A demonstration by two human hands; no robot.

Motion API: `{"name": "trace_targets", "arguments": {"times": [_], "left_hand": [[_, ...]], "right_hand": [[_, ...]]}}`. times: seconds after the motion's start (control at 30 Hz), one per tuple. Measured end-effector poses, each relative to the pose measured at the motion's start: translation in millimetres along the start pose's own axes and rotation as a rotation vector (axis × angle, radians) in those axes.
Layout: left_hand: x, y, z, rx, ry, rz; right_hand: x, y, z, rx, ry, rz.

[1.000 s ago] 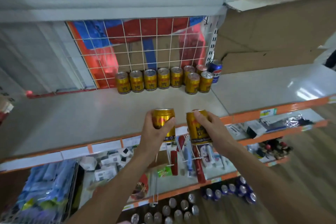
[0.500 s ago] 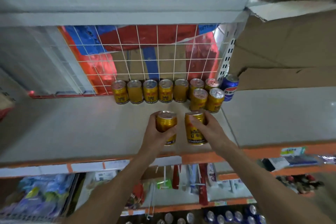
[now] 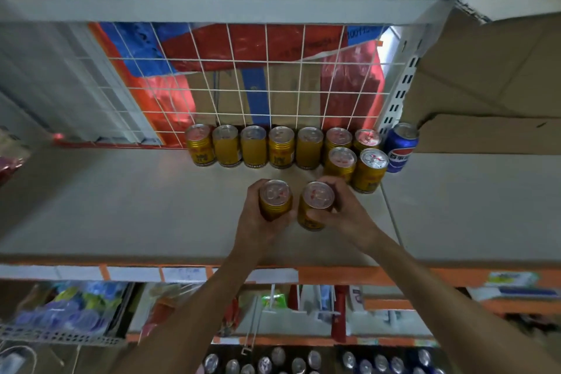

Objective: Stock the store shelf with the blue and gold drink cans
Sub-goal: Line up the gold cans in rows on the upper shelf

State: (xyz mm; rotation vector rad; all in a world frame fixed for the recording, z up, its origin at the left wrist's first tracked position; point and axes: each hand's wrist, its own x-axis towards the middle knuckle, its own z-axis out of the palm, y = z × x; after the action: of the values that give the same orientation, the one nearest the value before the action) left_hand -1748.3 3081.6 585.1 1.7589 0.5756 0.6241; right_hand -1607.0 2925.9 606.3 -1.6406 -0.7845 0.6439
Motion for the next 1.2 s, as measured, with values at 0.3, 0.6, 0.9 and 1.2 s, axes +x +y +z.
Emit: {"name": "trace_targets", "arguments": {"times": [0.3,0.6,0.9,1.2], "left_hand": [[-0.1,-4.8,-34.3,0.287,-0.233,0.238],[16.2,-4.3,-31.0,0.509,-0.247,0.315],[46.3,-7.1,-20.1,0.504,-0.174,0.311],[76.7,-9.8,-16.3,0.541,-0.145,0.308]], "right_hand": [[-28.6,-12.4,8.4,-0.928,0.239,-0.373],[-20.8,-3.6,17.3,-1.161,0.247,-0.450],[15.8,-4.2,19.4,-1.291,0.314,-0.509],[45.3,-8.5,21.4,-1.380,0.310,-0.448]]}}
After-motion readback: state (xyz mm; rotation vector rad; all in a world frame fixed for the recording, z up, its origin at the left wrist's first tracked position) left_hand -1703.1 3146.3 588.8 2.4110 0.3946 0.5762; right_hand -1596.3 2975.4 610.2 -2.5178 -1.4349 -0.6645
